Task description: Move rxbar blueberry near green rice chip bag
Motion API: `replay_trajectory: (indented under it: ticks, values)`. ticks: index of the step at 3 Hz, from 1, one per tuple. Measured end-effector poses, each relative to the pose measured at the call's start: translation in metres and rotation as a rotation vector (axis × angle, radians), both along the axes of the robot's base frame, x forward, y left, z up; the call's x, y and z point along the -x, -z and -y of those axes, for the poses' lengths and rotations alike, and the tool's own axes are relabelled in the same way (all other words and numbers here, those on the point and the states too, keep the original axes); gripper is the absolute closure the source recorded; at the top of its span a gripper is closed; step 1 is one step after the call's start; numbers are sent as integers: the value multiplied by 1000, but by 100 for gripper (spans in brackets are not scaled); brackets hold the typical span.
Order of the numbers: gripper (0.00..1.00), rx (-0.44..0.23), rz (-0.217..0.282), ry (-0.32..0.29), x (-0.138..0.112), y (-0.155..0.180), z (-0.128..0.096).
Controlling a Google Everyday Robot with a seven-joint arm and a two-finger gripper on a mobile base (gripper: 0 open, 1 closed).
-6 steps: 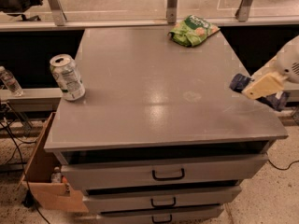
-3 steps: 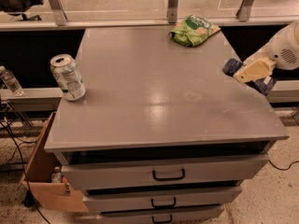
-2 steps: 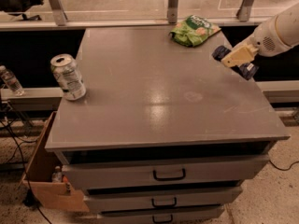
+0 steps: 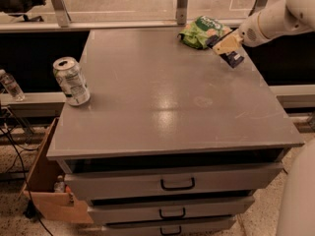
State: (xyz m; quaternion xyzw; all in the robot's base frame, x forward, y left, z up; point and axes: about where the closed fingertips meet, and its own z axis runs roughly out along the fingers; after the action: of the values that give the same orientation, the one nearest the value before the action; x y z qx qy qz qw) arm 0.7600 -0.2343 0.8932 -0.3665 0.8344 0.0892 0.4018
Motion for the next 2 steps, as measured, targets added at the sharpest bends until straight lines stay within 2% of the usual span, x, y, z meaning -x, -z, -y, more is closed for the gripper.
replay_trajectory:
  ticks: [1,2]
  values:
    - [85,-33,-11,15,-30,15,-11]
    - [62,-53,-20,34,-47,26,-14]
